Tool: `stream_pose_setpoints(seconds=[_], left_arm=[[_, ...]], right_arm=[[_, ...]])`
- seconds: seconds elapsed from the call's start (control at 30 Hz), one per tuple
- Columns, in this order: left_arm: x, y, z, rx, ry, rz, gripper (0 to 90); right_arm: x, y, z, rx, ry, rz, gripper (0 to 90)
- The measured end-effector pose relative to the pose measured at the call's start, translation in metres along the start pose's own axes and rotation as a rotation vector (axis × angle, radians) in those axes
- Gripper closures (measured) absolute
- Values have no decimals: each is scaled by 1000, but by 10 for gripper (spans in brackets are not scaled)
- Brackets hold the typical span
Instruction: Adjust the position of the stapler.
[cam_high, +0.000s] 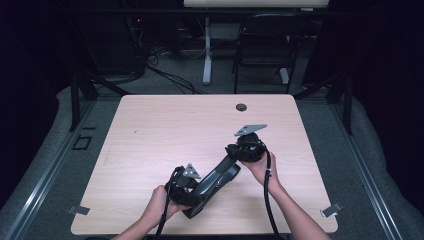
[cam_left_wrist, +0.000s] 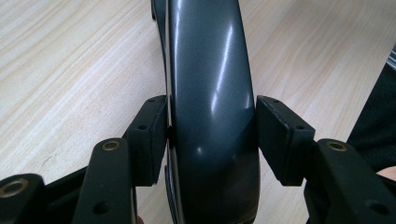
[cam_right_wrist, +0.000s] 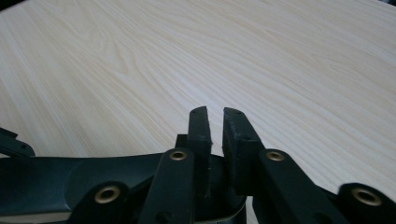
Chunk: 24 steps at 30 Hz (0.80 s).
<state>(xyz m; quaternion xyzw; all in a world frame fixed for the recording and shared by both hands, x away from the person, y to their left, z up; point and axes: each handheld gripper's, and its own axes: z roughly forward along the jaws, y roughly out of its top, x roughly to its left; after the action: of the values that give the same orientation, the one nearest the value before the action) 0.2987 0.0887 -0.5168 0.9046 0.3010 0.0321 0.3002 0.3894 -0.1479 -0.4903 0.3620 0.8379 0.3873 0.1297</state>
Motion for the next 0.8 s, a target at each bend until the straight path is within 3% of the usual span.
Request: stream_pose_setpoints(seconds=[0.1, 0.37, 0.53, 0.8], left_arm=[[1, 0, 1, 4, -7, 9, 464], [7, 3, 3, 16, -41, 41, 467], [16, 6, 4, 35, -78, 27, 464], [23, 8, 5, 35, -61, 42, 462]], right_arm=[[2, 0, 2, 39, -11, -21, 873], [1, -4, 4, 93, 20, -9, 900], [-1, -6, 1, 127, 31, 2, 900], [-3, -10, -6, 139, 28, 18, 900]])
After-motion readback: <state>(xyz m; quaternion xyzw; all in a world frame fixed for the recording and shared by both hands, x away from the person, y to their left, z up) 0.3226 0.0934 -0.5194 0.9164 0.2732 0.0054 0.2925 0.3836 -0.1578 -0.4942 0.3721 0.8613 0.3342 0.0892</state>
